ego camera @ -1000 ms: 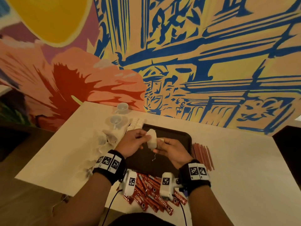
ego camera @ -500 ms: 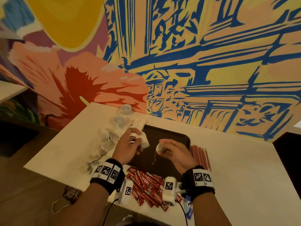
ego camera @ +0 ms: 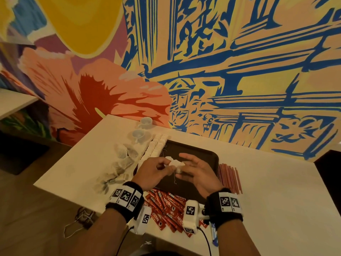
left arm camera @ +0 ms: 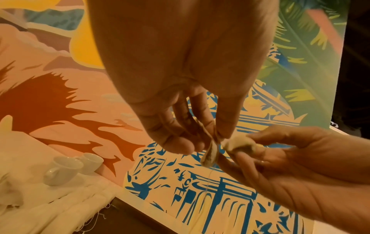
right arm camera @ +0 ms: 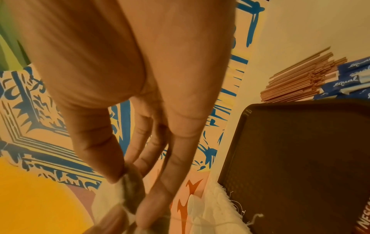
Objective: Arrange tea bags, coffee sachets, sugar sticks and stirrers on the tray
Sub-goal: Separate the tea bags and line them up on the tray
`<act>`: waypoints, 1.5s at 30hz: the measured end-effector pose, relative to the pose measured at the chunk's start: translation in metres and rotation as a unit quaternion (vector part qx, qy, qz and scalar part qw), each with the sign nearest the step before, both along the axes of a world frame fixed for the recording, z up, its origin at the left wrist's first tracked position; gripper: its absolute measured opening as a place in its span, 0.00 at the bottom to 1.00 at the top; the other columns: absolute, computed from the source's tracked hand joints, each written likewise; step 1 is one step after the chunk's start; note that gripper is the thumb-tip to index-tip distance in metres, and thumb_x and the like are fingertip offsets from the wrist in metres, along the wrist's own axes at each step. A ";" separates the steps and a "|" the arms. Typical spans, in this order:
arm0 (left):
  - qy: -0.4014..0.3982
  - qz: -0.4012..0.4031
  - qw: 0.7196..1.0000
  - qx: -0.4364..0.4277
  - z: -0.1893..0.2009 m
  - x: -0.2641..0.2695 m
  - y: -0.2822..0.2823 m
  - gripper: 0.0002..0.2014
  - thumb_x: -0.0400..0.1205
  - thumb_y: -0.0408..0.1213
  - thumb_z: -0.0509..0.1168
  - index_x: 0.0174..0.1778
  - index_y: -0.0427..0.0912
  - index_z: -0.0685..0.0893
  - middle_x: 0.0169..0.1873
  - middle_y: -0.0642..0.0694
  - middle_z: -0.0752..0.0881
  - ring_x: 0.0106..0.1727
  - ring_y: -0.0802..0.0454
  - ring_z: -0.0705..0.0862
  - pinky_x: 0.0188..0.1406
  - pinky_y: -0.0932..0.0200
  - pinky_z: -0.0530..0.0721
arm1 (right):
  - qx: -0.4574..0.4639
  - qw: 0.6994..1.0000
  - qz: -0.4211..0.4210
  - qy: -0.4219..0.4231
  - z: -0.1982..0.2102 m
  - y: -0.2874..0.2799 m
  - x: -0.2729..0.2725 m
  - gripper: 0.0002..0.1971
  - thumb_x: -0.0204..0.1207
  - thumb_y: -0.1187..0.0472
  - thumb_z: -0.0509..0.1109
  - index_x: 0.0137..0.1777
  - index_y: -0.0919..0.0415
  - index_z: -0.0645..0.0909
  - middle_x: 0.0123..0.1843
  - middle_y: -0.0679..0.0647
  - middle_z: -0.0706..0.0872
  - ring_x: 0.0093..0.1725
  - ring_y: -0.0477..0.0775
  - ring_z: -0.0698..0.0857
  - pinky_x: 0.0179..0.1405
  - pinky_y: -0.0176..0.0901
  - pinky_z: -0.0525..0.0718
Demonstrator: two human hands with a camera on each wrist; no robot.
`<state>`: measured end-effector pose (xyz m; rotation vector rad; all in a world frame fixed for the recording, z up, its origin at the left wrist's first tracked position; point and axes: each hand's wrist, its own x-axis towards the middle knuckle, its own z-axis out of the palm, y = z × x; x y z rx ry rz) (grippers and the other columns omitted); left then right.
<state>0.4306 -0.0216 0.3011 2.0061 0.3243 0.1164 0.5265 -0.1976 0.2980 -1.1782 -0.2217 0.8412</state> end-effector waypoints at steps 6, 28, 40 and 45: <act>-0.016 0.003 1.000 0.023 0.001 -0.001 0.017 0.07 0.83 0.46 0.71 0.47 0.48 0.91 0.41 0.51 0.92 0.42 0.53 0.88 0.48 0.48 0.85 | -0.008 0.998 0.063 -0.005 -0.003 0.004 0.000 0.21 0.82 0.77 0.64 0.72 0.60 0.81 0.64 0.62 0.89 0.64 0.64 0.89 0.65 0.61 0.87; -0.059 -0.028 0.996 0.062 0.002 0.013 0.104 0.03 0.82 0.43 0.73 0.50 0.52 0.91 0.45 0.60 0.89 0.47 0.60 0.87 0.47 0.67 0.82 | -0.033 0.985 0.124 0.112 -0.001 0.101 0.016 0.14 0.81 0.69 0.70 0.66 0.67 0.79 0.53 0.65 0.89 0.50 0.61 0.91 0.45 0.47 0.92; -0.012 -0.058 0.997 0.043 -0.019 0.034 0.158 0.07 0.81 0.38 0.74 0.51 0.53 0.92 0.51 0.61 0.90 0.51 0.62 0.85 0.53 0.66 0.83 | -0.071 0.985 0.095 0.124 -0.025 0.148 0.038 0.13 0.77 0.74 0.73 0.60 0.66 0.80 0.52 0.63 0.90 0.48 0.60 0.91 0.41 0.45 0.91; -0.001 -0.020 1.000 -0.007 -0.034 0.048 0.179 0.04 0.81 0.42 0.74 0.50 0.54 0.91 0.51 0.62 0.91 0.51 0.62 0.88 0.55 0.65 0.84 | -0.120 0.983 0.063 0.120 -0.045 0.153 0.051 0.21 0.76 0.79 0.72 0.68 0.65 0.81 0.65 0.65 0.86 0.53 0.61 0.92 0.46 0.47 0.91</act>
